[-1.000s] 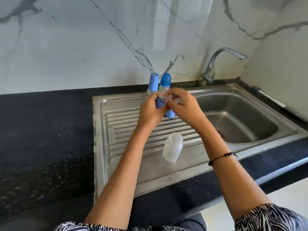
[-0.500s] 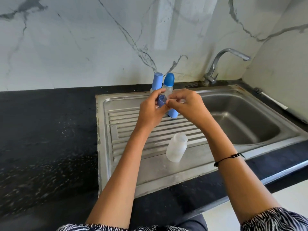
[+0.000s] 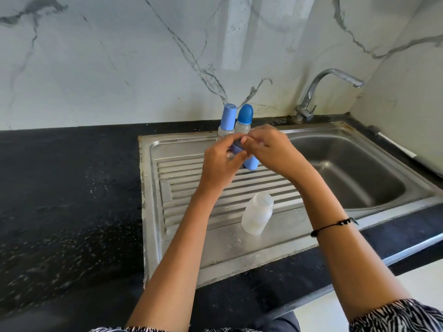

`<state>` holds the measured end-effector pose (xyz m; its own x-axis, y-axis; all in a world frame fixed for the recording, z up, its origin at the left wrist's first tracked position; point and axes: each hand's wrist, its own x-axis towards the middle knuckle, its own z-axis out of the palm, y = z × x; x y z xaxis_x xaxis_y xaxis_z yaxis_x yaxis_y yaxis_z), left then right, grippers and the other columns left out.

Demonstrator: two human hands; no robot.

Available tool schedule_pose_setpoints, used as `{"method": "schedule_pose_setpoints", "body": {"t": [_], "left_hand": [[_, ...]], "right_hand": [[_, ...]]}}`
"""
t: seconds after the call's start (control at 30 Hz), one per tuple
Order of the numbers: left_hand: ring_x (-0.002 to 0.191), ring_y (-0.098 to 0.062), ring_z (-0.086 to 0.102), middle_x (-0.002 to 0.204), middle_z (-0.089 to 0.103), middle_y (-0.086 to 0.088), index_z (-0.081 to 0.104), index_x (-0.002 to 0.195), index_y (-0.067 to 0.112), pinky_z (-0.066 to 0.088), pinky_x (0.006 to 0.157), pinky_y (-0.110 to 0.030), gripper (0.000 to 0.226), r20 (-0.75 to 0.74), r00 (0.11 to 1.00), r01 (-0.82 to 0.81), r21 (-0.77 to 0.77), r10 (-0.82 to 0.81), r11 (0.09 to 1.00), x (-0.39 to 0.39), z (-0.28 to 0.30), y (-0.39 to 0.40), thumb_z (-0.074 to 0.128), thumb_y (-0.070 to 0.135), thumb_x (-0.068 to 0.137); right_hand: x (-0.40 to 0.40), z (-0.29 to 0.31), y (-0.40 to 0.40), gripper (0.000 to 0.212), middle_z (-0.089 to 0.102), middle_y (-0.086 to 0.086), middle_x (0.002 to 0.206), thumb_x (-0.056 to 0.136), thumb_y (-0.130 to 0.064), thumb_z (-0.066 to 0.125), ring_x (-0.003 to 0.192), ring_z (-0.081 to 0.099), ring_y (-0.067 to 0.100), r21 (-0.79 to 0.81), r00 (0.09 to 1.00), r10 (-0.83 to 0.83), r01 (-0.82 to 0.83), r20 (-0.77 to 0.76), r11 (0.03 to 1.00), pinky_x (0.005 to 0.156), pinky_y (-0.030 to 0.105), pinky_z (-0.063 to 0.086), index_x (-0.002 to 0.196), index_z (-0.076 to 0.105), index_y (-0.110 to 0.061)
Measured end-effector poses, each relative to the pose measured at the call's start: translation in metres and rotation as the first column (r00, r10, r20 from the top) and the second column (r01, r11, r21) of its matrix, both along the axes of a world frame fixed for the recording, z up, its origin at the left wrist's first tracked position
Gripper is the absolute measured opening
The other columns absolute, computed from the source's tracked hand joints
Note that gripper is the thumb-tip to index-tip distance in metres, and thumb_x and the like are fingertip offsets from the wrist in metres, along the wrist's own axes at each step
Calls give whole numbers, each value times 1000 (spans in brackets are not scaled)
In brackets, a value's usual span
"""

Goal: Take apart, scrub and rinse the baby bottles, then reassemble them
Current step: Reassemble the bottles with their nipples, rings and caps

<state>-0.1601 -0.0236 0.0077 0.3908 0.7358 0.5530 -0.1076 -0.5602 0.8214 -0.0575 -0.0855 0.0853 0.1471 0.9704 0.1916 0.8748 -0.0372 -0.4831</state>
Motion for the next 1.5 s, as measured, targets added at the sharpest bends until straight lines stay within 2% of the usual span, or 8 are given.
{"method": "schedule_pose_setpoints", "body": {"t": [0.1,0.23,0.47,0.63,0.9,1.07,1.3,1.5], "left_hand": [[84,-13,65,88,68,4,65,96,25,55,79,-30,25,129,992,42,-278,-6,960,-1,2,1,71,39,77],[80,-22,60,89,64,-16,63,92,14,53,78,-33,12,328,944,158,-516,24,842,0,9,0,63,25,90],[75,-14,62,91,64,-10,60,96,16,52,64,-24,16,373,927,253,-697,37,671,8,26,-10,47,25,98],[65,-12,59,76,59,-5,52,86,9,49,57,-22,20,329,939,162,-678,100,717,6,29,-8,62,26,90],[48,-12,51,48,51,3,53,71,11,45,49,-17,37,337,923,201,-835,187,512,5,30,-6,45,36,97],[70,-17,59,83,55,-10,53,102,5,52,62,-26,47,437,893,391,-871,105,299,7,25,-6,40,49,94],[74,-17,61,80,62,-7,56,111,6,49,67,-30,38,500,862,403,-776,84,485,4,14,-4,39,37,98],[83,-18,65,87,67,-4,64,97,18,55,78,-39,20,160,987,125,-758,-3,640,-7,27,-2,54,35,93]], "right_hand": [[5,-5,-3,14,63,-1,98,94,-18,53,92,56,11,195,971,-124,164,-202,967,81,26,47,96,66,-16],[5,-20,-9,22,64,2,93,87,-18,64,84,64,16,-3,890,-206,224,-407,975,82,37,55,106,55,-18],[-24,-35,2,17,55,-2,68,84,-10,63,60,54,15,375,961,-215,268,-176,888,59,31,48,89,47,-10],[-35,-49,5,24,45,-4,59,85,-6,58,44,33,5,542,976,-214,202,-42,816,44,13,25,74,40,-16],[-41,-56,4,32,39,-7,53,75,10,56,49,43,1,599,982,-55,156,-183,785,46,9,29,63,37,-14],[-41,-55,-3,27,44,-2,54,78,7,56,49,43,4,519,960,-57,198,-275,832,46,11,30,65,43,-12],[-35,-41,3,25,65,6,77,86,-26,66,69,64,16,142,852,-177,279,-492,950,66,27,55,98,50,-12],[-28,-34,5,13,56,6,89,81,-3,59,71,50,14,321,992,-93,117,-87,940,61,23,40,88,50,-9]]}}
